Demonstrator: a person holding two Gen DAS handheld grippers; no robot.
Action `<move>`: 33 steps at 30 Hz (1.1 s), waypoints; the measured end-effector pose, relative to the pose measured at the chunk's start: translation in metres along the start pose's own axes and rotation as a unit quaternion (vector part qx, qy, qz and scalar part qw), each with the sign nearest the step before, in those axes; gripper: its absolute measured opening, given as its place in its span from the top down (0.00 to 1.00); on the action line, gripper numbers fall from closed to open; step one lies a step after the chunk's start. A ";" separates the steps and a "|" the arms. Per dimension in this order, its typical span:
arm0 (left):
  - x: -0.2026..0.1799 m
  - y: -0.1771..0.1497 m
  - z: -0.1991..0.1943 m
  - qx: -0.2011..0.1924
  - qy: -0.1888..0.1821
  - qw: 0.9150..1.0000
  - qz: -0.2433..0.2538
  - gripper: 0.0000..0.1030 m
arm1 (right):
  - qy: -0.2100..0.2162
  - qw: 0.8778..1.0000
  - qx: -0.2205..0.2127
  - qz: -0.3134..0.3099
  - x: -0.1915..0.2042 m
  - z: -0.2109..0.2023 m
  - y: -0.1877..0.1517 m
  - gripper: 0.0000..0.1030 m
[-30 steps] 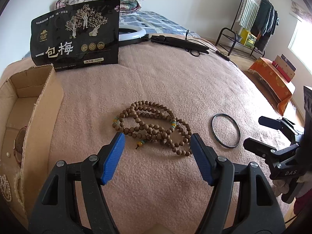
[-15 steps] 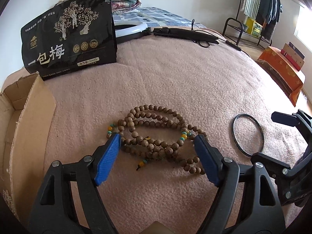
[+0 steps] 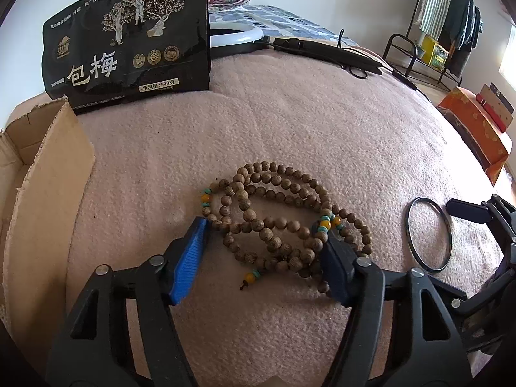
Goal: Organize jewelry
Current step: 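Grasp the brown wooden bead strand with the left tool while the right tool grasps the blue bangle, then carry the bead strand in the left tool and bangle in the right tool to the box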
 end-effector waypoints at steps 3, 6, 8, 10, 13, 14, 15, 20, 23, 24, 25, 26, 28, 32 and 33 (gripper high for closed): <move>-0.001 0.000 -0.001 -0.004 0.001 1.000 0.003 0.58 | 0.004 1.000 -0.001 0.004 -0.002 -0.001 0.000 0.08; -0.002 -0.001 -0.002 -0.006 -0.002 1.000 0.006 0.78 | 0.008 1.000 -0.005 0.007 -0.002 -0.004 -0.001 0.23; -0.003 -0.001 -0.003 -0.007 -0.006 1.000 0.008 0.89 | 0.012 1.000 -0.007 0.009 -0.003 -0.006 0.000 0.27; -0.002 -0.001 -0.004 -0.009 -0.011 1.000 0.007 0.90 | 0.015 1.000 -0.008 0.012 -0.003 -0.007 0.000 0.28; 0.000 -0.001 -0.008 -0.014 -0.021 1.000 -0.001 0.90 | 0.020 1.000 -0.012 0.020 -0.005 -0.009 -0.001 0.28; 0.001 -0.001 -0.010 -0.016 -0.024 1.000 -0.004 0.90 | 0.023 0.999 -0.013 0.023 -0.006 -0.010 -0.001 0.28; 0.001 -0.001 -0.013 -0.018 -0.026 0.999 -0.006 0.90 | 0.025 0.999 -0.015 0.026 -0.006 -0.011 -0.002 0.28; -0.001 -0.003 -0.030 -0.033 -0.033 0.999 -0.009 0.90 | 0.034 0.998 -0.023 0.040 -0.010 -0.022 -0.005 0.28; -0.005 -0.003 -0.043 -0.045 -0.037 0.998 -0.006 0.90 | 0.033 0.998 -0.027 0.042 -0.011 -0.030 -0.006 0.28; -0.006 -0.003 -0.049 -0.049 -0.038 0.998 -0.005 0.90 | 0.033 0.998 -0.029 0.043 -0.012 -0.034 -0.007 0.28; -0.007 -0.003 -0.054 -0.052 -0.041 0.998 -0.005 0.90 | 0.032 0.998 -0.031 0.044 -0.012 -0.038 -0.007 0.28; -0.009 -0.003 -0.060 -0.056 -0.043 0.998 -0.005 0.90 | 0.032 0.998 -0.034 0.045 -0.012 -0.042 -0.008 0.28; -0.012 -0.004 -0.071 -0.063 -0.044 0.997 -0.001 0.90 | 0.031 0.998 -0.038 0.046 -0.013 -0.051 -0.008 0.28; -0.016 -0.006 -0.096 -0.077 -0.048 0.996 0.002 0.90 | 0.029 0.998 -0.046 0.044 -0.012 -0.070 -0.010 0.28; -0.017 -0.006 -0.103 -0.080 -0.049 0.996 0.003 0.90 | 0.028 0.998 -0.048 0.043 -0.012 -0.075 -0.010 0.28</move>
Point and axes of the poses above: each gripper's, at about its wrist camera, not at the fingertips, and z roughly the way its jaws point, x to its left, y to its top, the point moved 1 cm from there along z, roughly the way its jaws point, and after that the axes turned 6 degrees about -y, right-handed, at the moved point
